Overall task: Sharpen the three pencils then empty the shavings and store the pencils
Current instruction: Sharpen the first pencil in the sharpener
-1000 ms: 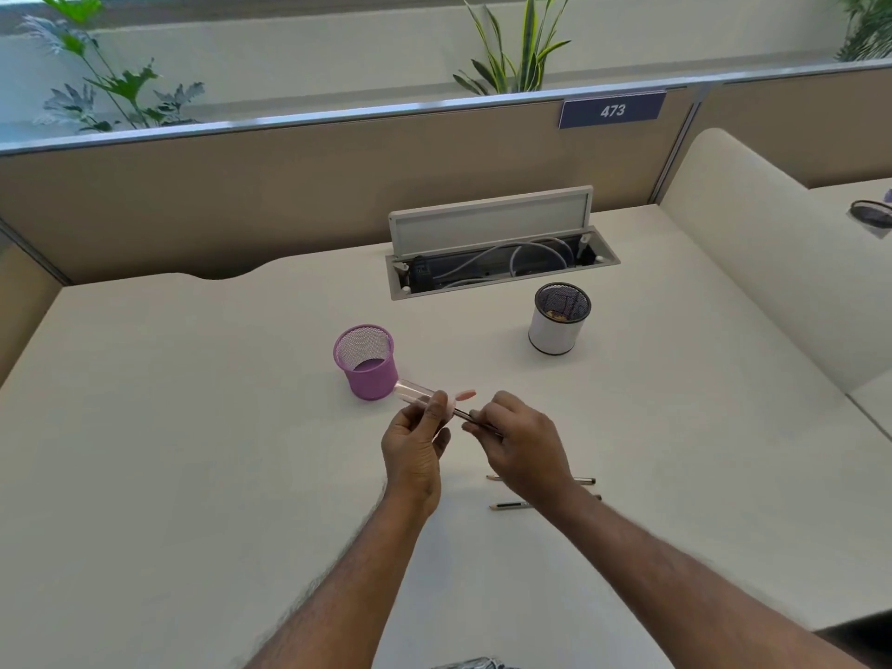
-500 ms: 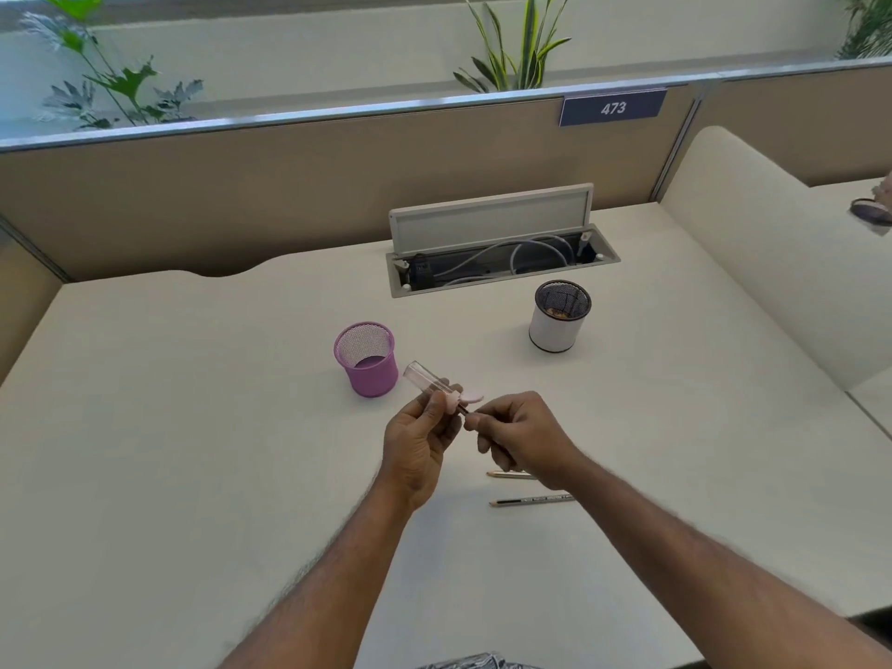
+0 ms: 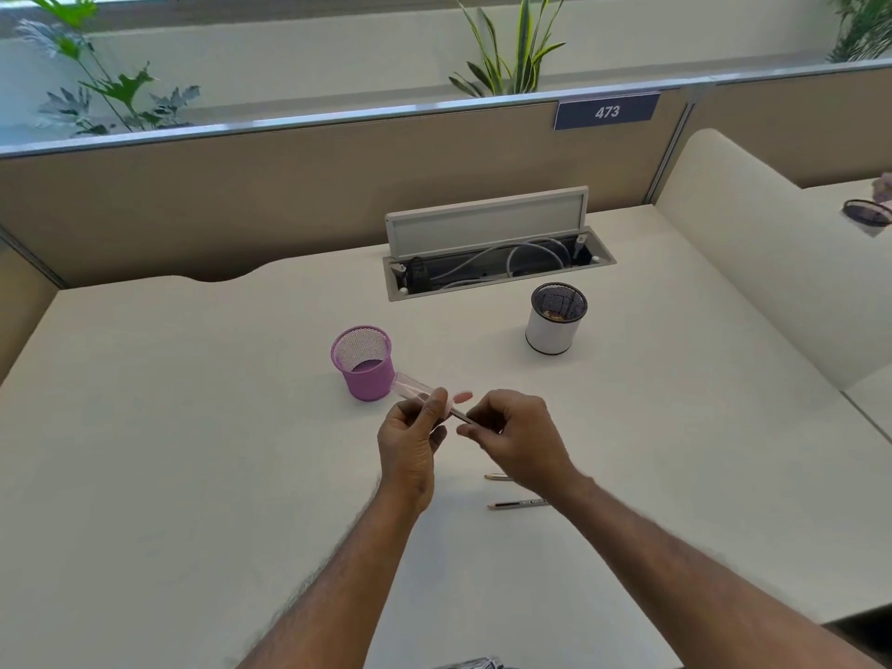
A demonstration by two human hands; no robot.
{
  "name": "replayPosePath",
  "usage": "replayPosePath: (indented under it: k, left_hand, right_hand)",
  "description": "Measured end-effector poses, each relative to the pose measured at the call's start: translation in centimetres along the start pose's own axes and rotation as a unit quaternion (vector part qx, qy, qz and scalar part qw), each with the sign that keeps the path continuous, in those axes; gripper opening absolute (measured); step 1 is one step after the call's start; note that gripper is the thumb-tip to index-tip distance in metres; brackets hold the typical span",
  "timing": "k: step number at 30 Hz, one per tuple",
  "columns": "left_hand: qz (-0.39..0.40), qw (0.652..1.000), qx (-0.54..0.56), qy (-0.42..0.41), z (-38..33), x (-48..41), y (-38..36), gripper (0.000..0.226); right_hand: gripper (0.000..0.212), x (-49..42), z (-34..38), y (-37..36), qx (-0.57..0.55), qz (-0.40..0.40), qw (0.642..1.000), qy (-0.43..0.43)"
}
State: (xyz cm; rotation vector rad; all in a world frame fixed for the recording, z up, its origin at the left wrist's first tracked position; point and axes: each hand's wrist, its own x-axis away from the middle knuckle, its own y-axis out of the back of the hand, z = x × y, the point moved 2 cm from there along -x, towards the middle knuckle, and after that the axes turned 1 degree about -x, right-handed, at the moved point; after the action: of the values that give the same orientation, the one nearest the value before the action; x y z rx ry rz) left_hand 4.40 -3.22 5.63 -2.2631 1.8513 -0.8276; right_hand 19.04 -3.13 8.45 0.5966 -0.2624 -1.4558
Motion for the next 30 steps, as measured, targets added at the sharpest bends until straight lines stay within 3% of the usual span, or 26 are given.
replayPosePath:
  k: [3, 7, 11, 15, 21, 26, 30]
  left_hand:
    - [-0.023, 1.0, 0.008, 0.006, 0.3, 0.4, -0.3, 0.024]
    - [-0.053, 0.998, 0.019, 0.02, 0.8, 0.7, -0.2, 0.019]
    - [-0.009, 0.999, 0.031, 0.025, 0.7, 0.5, 0.5, 0.011]
    - [0.064, 0.997, 0.013, 0.029, 0.0, 0.6, 0.7, 0.007]
    - [0.104, 0.994, 0.012, 0.03, -0.1, 0.5, 0.8, 0.026]
    - [0.113, 0.993, -0.007, 0.028, -0.1, 0.1, 0.8, 0.025]
    - [0.078, 0.997, -0.018, 0.015, -0.1, 0.2, 0.6, 0.02]
  right_hand:
    - [0.016, 0.4, -0.1, -0.1, 0.134, -0.048, 0.984, 0.108]
    - [0.012, 0.3, -0.3, -0.3, 0.085, -0.016, 0.989, 0.118]
    - [0.012, -0.3, -0.7, -0.1, -0.023, 0.034, 0.999, 0.008]
    - [0.015, -0.7, -0.9, 0.2, -0.156, 0.084, 0.979, -0.098]
    - [0.015, -0.3, -1.2, 0.4, -0.332, 0.148, 0.909, -0.204]
    - [0.018, -0.2, -1.2, 0.5, -0.396, 0.215, 0.853, -0.264]
    - [0.007, -0.2, -1.0, 0.5, -0.376, 0.21, 0.867, -0.25]
